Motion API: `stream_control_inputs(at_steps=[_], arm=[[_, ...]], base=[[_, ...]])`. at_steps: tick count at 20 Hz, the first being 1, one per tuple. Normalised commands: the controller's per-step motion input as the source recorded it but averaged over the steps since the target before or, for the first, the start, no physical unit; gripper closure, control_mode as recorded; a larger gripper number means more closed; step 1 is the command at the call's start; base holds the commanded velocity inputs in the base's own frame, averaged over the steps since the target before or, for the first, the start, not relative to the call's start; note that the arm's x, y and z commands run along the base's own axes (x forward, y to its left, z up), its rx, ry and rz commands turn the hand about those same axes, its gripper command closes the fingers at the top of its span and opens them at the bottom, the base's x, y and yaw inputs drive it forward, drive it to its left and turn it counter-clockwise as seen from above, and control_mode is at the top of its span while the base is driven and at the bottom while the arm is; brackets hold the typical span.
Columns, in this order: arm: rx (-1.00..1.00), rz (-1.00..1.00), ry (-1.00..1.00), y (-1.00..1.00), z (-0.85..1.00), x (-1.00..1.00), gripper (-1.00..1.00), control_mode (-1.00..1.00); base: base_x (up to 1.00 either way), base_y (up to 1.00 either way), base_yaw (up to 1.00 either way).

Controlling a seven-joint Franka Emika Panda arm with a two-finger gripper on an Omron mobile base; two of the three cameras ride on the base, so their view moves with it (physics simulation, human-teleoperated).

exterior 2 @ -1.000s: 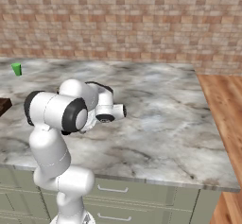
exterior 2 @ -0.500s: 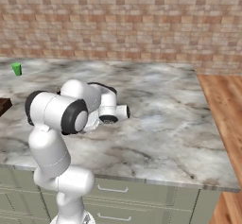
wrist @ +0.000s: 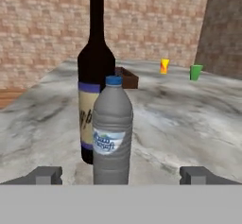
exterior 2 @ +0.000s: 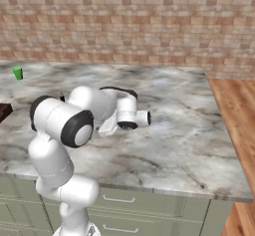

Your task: Place the drinks on the dining counter in a tight cluster.

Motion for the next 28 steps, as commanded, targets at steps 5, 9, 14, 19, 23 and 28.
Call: stream_control_inputs(at_steps=[5, 9, 14, 19, 23, 28], arm=[[-0.05, -0.19, 0.12, -0.66, 0.45, 0.0, -1.0, -1.0], [-0.3, -0.21, 0.32, -0.57, 0.11, 0.0, -1.0, -1.0], [-0.46, -0.23, 0.36, -0.17, 0.06, 0.0, -1.0, -1.0], [-0.44, -0.24, 0.2, 0.0, 0.19, -0.2, -1.0, -1.0], [-0.3, -0.27, 0.1, 0.02, 0.23, -0.44, -1.0, -1.0], [-0.08, -0.29, 0.02, 0.31, 0.57, -0.67, -1.0, -1.0]], base=[[0.0, 0.0, 0.0], [0.0, 0.0, 0.0], [0.0, 0.0, 0.0], [0.0, 0.0, 0.0], [0.0, 0.0, 0.0], [0.0, 0.0, 0.0]])
